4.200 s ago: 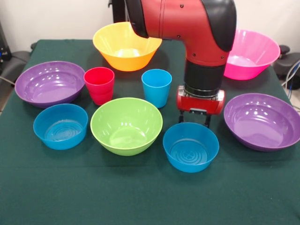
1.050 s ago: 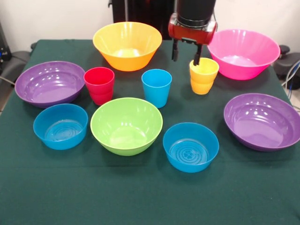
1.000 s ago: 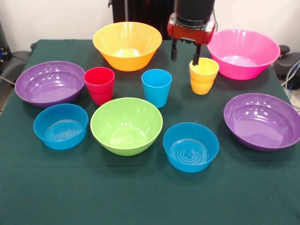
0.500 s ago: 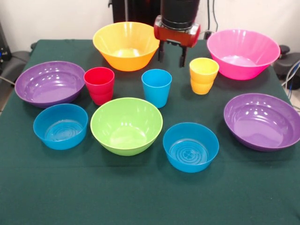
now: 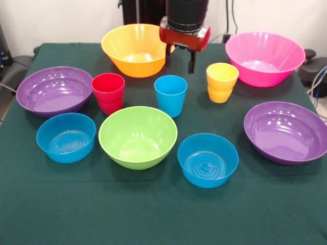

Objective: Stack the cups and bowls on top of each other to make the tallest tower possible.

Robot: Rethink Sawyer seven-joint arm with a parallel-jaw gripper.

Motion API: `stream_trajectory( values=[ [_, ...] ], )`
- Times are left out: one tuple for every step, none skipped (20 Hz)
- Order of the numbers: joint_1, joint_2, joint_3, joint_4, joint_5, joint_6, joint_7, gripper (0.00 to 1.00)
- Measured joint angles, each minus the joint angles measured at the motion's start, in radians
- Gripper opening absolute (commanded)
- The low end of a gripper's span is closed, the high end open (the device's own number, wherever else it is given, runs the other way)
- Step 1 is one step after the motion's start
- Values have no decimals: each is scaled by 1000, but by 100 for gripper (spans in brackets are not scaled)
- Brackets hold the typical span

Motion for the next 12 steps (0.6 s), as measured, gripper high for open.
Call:
stream_trajectory(
  values=[
    [1,-1,0,-2,0,5,0,100],
    [2,-1,0,-5,0,16,0,100],
    [2,-1,0,-6,0,20,0,100],
    [2,-1,0,-8,0,27,0,100],
    [2,-1,1,-8,0,29,0,100],
    [4,-1,1,-10,0,39,0,100],
    [4,-1,2,-10,0,41,0,100],
    [4,-1,2,-10,0,41,0,100],
    [4,-1,3,-10,0,41,0,100],
    [4,-1,4,-10,0,41,0,100],
    [4,-1,6,-10,0,41,0,100],
    [4,-1,7,-10,0,41,0,100]
  ],
)
